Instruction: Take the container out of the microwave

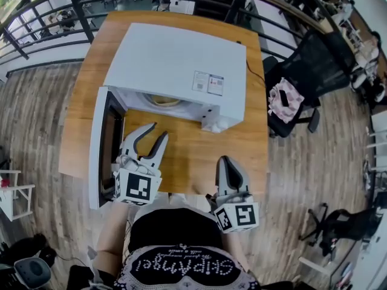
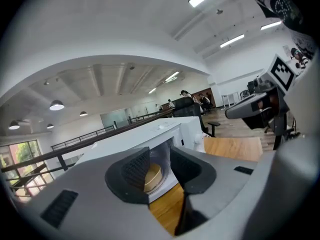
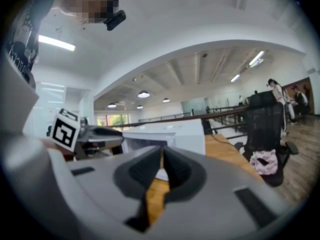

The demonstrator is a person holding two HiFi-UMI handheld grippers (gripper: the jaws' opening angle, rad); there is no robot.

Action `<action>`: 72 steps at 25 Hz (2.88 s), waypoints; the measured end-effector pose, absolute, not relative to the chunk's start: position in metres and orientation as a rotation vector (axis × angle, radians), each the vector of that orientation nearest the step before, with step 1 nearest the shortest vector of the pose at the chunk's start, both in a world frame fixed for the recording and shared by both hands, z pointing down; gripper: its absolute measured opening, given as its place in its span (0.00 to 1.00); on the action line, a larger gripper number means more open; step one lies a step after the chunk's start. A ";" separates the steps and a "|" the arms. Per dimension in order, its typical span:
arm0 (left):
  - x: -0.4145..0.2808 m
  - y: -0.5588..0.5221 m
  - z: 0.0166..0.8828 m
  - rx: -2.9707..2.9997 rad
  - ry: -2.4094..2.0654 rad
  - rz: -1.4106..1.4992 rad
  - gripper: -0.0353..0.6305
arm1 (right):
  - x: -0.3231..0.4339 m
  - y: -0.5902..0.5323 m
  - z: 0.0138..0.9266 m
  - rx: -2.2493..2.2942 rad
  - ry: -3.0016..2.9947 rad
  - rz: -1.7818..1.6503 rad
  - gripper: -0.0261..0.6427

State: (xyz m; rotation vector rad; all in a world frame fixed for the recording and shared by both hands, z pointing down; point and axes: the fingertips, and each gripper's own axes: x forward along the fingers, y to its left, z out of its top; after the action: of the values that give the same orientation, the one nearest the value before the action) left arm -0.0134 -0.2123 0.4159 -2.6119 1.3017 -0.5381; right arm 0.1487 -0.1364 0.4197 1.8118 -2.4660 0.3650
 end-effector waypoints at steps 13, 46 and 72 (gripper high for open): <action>0.001 -0.287 0.517 -2.524 1.186 -0.937 0.36 | 0.165 -0.132 0.443 1.863 -2.361 0.481 0.10; 0.014 -0.357 0.605 -2.378 0.902 -1.266 0.16 | 0.167 -0.151 0.470 1.886 -2.261 0.597 0.10; 0.012 -0.311 0.576 -2.409 0.766 -1.306 0.12 | 0.160 -0.143 0.464 1.867 -2.294 0.575 0.10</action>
State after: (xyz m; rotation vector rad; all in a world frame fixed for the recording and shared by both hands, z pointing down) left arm 0.0121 -0.3109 0.5764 -2.4086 0.7657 -1.3061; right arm 0.1599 -0.1427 0.4639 1.8667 -2.2939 0.5749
